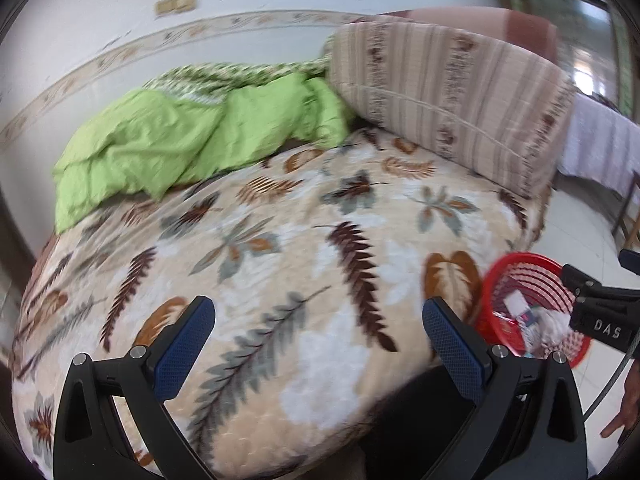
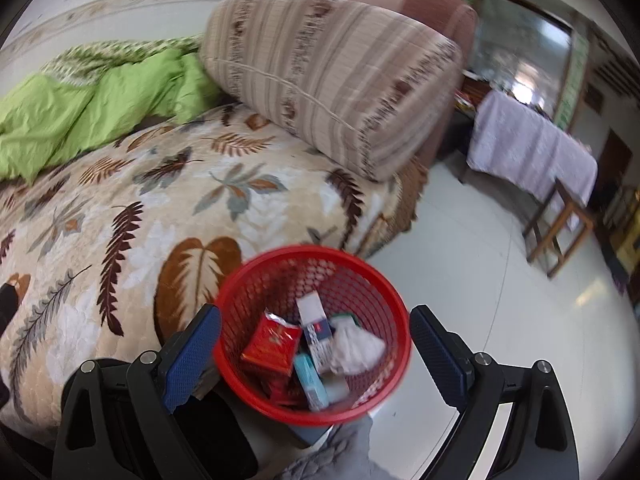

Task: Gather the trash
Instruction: 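Sweep both tools over the bed to check it is clear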

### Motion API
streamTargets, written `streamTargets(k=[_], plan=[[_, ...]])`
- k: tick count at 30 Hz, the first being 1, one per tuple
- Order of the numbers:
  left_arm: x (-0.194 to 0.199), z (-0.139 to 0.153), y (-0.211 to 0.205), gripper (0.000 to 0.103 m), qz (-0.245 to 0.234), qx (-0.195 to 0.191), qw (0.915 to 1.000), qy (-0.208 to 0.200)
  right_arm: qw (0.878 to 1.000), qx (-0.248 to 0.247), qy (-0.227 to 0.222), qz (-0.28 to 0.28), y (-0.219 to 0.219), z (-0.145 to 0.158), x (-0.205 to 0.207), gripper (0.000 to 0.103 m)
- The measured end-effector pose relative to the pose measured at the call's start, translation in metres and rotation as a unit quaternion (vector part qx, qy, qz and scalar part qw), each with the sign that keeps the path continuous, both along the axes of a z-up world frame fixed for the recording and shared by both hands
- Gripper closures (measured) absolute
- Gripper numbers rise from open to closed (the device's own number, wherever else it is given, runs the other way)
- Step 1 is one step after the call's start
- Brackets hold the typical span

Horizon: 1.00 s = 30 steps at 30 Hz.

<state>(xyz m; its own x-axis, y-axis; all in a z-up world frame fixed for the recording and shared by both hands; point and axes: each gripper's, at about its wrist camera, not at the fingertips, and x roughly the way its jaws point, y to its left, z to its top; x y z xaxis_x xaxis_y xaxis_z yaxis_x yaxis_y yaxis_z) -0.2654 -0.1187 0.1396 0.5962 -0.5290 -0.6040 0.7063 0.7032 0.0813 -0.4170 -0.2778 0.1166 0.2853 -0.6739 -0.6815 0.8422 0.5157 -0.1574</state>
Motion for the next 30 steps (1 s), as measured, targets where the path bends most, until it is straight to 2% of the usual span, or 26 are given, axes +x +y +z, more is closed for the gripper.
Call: streamTargets(k=[4, 8, 10, 13, 15, 18, 22, 23, 30], plan=[[0.056, -0.007, 0.036, 0.0, 0.095, 0.013, 0.9951, 0.024, 0.997, -0.024, 0.007, 0.069, 0.008, 0.016, 0.059, 0.007], [0.113, -0.035, 0.075, 0.0, 0.196, 0.059, 0.9777, 0.049, 0.986, -0.041, -0.017, 0.16, 0.037, 0.013, 0.135, 0.007], [0.142, -0.054, 0.097, 0.0, 0.244, 0.074, 0.9641, 0.072, 0.98, -0.024, -0.014, 0.196, 0.052, -0.003, 0.18, 0.007], [0.177, -0.075, 0.123, 0.0, 0.293, 0.079, 0.9467, 0.107, 0.968, 0.037, 0.014, 0.247, 0.079, -0.046, 0.26, 0.007], [0.197, -0.089, 0.137, 0.0, 0.318, 0.082, 0.9369, 0.12, 0.963, 0.057, 0.033, 0.26, 0.091, -0.07, 0.299, 0.007], [0.226, -0.106, 0.144, 0.0, 0.334, 0.088, 0.926, 0.152, 0.963, 0.077, 0.042, 0.256, 0.101, -0.097, 0.341, 0.007], [0.256, -0.12, 0.145, 0.0, 0.322, 0.077, 0.9241, 0.192, 0.96, 0.112, 0.027, 0.256, 0.094, -0.116, 0.371, 0.007], [0.261, -0.121, 0.145, 0.0, 0.319, 0.067, 0.9246, 0.197, 0.96, 0.118, 0.02, 0.252, 0.091, -0.12, 0.374, 0.003], [0.272, -0.128, 0.144, 0.0, 0.309, 0.05, 0.935, 0.168, 0.963, 0.112, 0.003, 0.246, 0.09, -0.124, 0.369, 0.001]])
